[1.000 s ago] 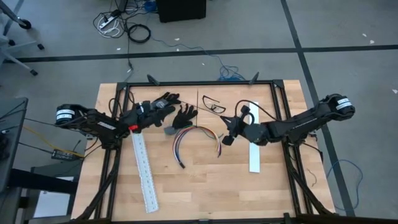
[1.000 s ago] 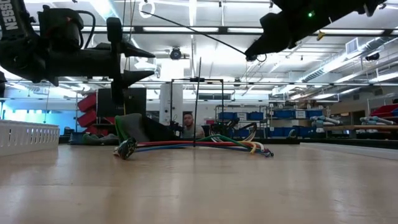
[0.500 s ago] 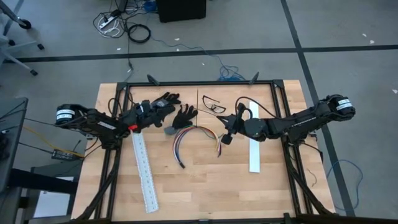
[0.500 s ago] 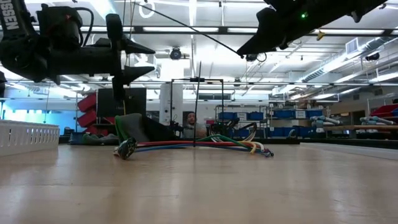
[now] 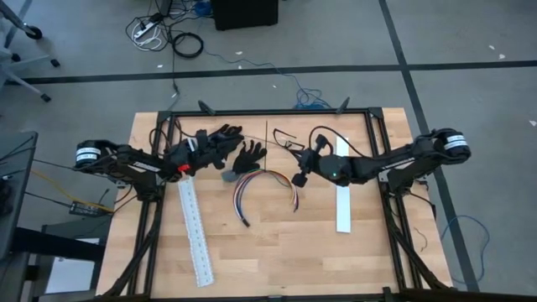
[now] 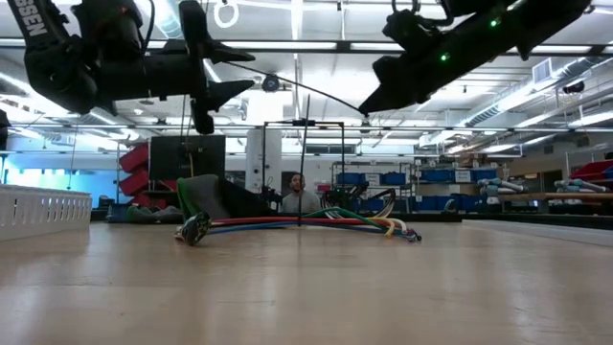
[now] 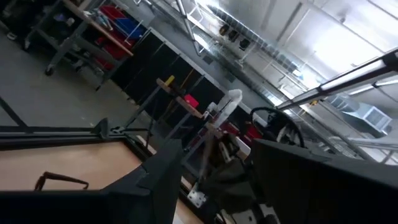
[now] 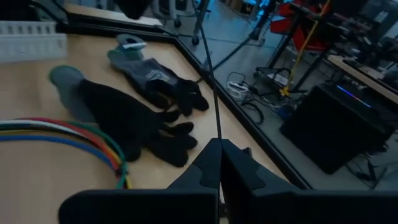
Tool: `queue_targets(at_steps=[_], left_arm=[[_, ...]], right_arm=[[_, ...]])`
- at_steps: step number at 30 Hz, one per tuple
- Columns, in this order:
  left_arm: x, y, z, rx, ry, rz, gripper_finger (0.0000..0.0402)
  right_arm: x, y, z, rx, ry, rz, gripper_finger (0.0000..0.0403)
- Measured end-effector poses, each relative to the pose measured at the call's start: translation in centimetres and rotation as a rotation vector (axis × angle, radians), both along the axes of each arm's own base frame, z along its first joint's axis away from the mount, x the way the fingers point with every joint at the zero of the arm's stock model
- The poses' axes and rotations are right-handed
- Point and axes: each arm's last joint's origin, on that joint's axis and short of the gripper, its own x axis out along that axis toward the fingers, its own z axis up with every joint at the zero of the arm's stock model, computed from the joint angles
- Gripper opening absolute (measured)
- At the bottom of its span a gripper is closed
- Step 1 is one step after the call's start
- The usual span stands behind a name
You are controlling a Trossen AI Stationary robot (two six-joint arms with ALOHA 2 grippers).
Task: Ziptie cables
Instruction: Insert the black zip tie pointed tail end through the slot to form a loop
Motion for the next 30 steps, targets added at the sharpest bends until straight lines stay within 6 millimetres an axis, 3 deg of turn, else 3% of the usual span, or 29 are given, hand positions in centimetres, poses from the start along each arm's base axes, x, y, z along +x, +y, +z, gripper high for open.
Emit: queue_targets(at_steps=[14,30], left_arm=[[0.09,0.15,-0.48,0.007,0.061,0.042,0.0186],[-0.2,0.5,0.02,-0.005,0.002,0.116,0.0186]], right_arm=[[0.48,-0.71,-0.31,-0.011,0.01,0.047,0.0],[0.49,-0.84,-0.36,-0.001,0.012,0.055,0.0]])
